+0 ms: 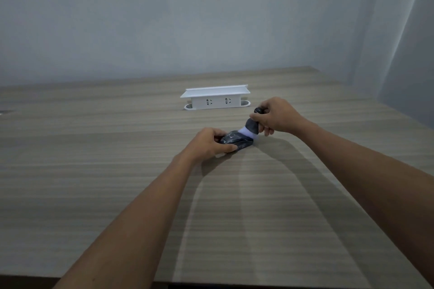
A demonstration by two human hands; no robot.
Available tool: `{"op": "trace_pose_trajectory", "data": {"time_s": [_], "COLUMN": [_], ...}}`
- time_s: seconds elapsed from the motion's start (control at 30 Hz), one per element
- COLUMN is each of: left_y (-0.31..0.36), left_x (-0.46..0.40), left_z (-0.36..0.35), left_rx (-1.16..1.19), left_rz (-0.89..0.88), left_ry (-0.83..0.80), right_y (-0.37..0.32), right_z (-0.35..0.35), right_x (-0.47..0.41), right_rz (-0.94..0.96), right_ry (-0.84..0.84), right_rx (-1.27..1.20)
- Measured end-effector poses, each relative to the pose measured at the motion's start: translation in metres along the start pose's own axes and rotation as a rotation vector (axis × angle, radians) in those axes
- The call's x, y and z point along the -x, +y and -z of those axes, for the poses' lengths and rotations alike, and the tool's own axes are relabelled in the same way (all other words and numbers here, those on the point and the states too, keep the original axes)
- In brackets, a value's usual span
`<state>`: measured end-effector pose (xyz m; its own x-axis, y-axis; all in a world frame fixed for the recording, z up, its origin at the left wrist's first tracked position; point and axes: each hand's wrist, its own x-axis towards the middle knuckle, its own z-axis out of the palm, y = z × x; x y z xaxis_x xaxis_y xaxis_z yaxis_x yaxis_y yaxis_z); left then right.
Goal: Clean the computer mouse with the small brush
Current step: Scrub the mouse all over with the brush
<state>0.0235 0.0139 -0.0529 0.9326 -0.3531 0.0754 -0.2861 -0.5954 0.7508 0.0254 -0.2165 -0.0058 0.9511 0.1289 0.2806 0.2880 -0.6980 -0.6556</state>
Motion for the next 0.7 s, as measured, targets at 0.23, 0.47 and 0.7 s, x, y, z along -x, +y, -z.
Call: {"op": "trace_pose_trajectory", "data": {"time_s": [0.23, 0.47, 0.7], "left_y": [0.003, 0.001, 0.002], "left_x": [-0.003, -0.01, -0.017], "left_z": [0.009, 0.005, 0.009], "left_rx": [-0.064, -0.04, -0.086], "left_rz": [0.003, 0.015, 0.049], "left_ry": [-0.014, -0.037, -0.065], "right_y": [-0.026, -0.01, -0.017], "right_z": [-0.012, -0.003, -0.013], "right_x": [-0.004, -0.007, -0.011], "right_rz": [0.044, -0.051, -0.076], "right_ry": [-0.005, -0.033, -0.028], "right_rx": [-0.072, -0.024, -0.126]}}
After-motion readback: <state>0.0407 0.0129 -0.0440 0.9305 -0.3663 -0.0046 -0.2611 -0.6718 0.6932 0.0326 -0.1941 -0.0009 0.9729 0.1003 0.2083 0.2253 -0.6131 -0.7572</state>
